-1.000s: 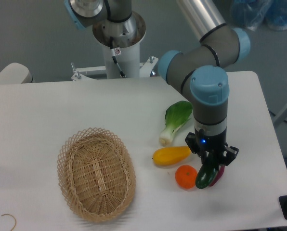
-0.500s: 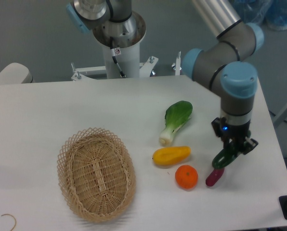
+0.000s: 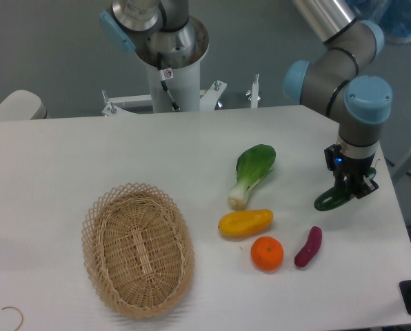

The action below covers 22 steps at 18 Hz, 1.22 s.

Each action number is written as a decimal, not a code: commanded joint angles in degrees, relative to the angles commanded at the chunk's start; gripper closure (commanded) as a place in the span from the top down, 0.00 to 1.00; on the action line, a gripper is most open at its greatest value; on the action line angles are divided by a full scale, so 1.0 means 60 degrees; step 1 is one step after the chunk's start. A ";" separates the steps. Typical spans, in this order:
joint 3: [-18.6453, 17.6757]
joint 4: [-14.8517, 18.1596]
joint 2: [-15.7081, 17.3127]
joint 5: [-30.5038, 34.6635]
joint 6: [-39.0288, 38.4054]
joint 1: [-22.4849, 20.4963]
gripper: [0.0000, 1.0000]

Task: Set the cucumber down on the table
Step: 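Move the cucumber away from the eggplant and set it on the table, then open the gripper to release the cucumber and lift away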

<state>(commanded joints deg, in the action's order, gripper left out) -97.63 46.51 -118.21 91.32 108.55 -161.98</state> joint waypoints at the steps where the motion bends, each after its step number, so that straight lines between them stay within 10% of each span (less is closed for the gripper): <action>1: -0.0235 -0.0162 0.0015 0.0000 -0.0044 0.0000 0.27; 9: -0.0750 -0.0193 0.0249 0.0015 -0.1098 0.0088 0.28; 12: -0.0765 -0.0193 0.0249 0.0015 -0.1172 0.0117 0.41; 15: -0.0589 -0.0207 0.0264 0.0015 -0.1303 0.0132 0.99; 22: 0.0098 -0.0193 0.0323 0.0087 -0.3688 0.0628 1.00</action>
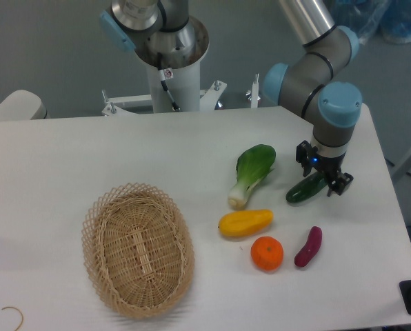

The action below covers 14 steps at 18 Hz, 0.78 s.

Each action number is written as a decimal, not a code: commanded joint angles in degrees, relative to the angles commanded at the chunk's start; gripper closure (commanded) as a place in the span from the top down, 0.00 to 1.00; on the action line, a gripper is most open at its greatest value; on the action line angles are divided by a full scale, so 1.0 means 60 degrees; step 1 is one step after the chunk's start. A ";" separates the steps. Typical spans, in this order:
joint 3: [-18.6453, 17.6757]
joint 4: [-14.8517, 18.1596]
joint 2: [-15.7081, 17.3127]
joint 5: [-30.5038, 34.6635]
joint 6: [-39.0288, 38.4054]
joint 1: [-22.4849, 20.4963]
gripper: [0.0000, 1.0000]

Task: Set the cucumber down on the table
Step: 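Open the gripper to release the cucumber and lift away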

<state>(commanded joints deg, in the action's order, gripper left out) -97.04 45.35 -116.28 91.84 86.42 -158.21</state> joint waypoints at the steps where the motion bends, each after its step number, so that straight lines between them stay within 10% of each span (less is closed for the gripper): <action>1: 0.0205 0.0000 0.0000 0.0015 -0.0410 0.0219 1.00; 9: 0.2124 0.0233 0.0292 -0.0073 -0.2304 0.1320 1.00; 14: 0.3441 0.2543 0.0615 0.0001 -0.1998 0.1394 1.00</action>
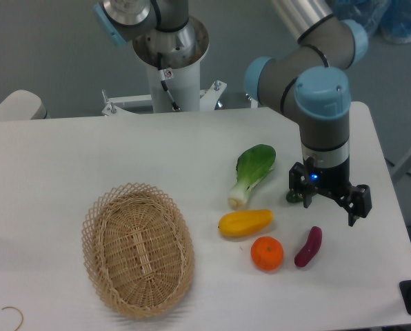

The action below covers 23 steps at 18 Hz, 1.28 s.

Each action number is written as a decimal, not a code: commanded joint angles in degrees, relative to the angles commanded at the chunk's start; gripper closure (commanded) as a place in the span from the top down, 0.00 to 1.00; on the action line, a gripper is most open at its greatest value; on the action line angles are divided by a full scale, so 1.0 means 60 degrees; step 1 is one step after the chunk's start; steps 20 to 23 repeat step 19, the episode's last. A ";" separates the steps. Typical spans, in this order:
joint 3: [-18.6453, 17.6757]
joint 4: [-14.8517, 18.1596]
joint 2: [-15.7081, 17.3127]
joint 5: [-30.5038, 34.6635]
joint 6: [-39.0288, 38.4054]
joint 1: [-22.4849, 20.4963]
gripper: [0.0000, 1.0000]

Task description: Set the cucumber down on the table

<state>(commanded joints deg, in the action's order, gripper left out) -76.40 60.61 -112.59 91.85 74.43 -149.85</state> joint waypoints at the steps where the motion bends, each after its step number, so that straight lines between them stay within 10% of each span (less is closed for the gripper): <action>1: 0.0206 0.0455 0.0029 -0.0015 0.0408 -0.0058 1.00; 8: 0.0005 0.1602 0.0498 -0.0322 0.3882 -0.1185 1.00; 23: -0.0275 0.1602 0.0747 -0.0981 0.4587 -0.1787 1.00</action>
